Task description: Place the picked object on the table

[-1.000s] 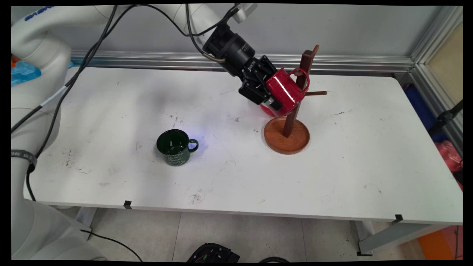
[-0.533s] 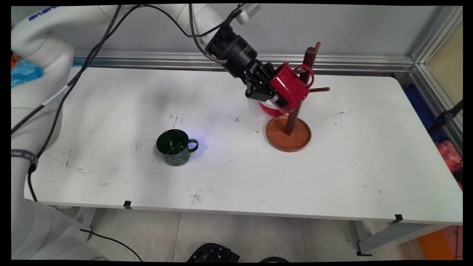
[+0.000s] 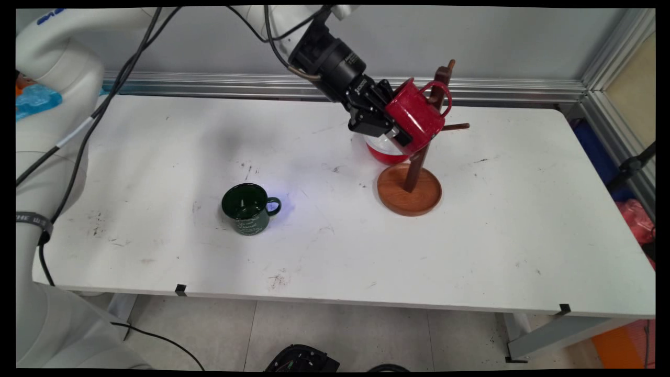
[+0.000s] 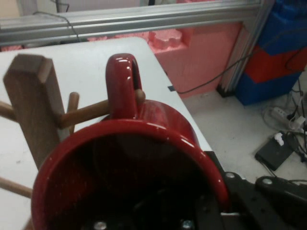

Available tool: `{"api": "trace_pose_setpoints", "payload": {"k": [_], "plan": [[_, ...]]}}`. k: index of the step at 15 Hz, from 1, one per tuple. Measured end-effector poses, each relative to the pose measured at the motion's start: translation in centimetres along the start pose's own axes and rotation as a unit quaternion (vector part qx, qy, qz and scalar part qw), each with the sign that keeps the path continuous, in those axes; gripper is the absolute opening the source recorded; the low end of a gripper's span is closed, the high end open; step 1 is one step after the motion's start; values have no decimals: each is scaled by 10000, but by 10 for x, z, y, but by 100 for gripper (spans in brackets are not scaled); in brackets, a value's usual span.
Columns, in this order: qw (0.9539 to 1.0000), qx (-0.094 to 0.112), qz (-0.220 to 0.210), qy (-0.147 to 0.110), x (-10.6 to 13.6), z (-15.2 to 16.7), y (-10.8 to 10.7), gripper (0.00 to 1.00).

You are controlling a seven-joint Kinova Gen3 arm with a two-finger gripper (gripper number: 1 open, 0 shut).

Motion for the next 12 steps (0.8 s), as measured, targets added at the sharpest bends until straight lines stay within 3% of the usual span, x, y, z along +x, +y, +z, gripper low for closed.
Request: {"api": "trace_pose_setpoints", "payload": {"k": [12], "plan": [[9998,-133,-41,-130,18,-21,58,0]]}}
